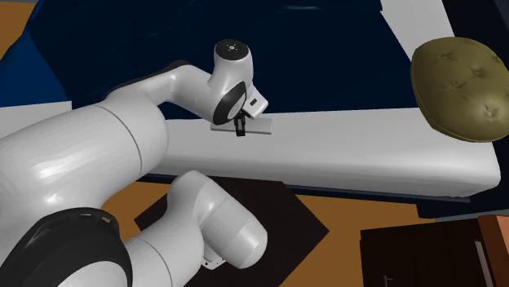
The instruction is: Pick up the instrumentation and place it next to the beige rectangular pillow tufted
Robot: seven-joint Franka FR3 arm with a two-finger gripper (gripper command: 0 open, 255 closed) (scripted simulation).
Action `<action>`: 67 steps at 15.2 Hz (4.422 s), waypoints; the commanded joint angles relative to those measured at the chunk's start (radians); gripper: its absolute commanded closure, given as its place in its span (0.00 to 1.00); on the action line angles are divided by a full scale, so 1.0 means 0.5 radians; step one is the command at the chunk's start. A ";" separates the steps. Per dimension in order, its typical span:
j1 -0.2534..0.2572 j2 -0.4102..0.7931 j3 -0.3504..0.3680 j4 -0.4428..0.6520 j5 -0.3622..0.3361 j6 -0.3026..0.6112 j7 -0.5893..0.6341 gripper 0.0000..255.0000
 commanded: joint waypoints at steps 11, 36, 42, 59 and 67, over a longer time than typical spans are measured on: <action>-0.004 -0.220 -0.142 0.152 -0.115 -0.371 0.019 1.00; -0.078 -0.375 -0.406 0.718 -0.355 -1.089 0.064 1.00; -0.097 -0.355 -0.451 0.885 -0.399 -1.235 0.077 1.00; -0.431 0.108 -0.986 1.078 -0.847 -1.053 -0.570 1.00; -0.569 0.511 -1.209 1.375 -0.995 -0.963 -0.861 1.00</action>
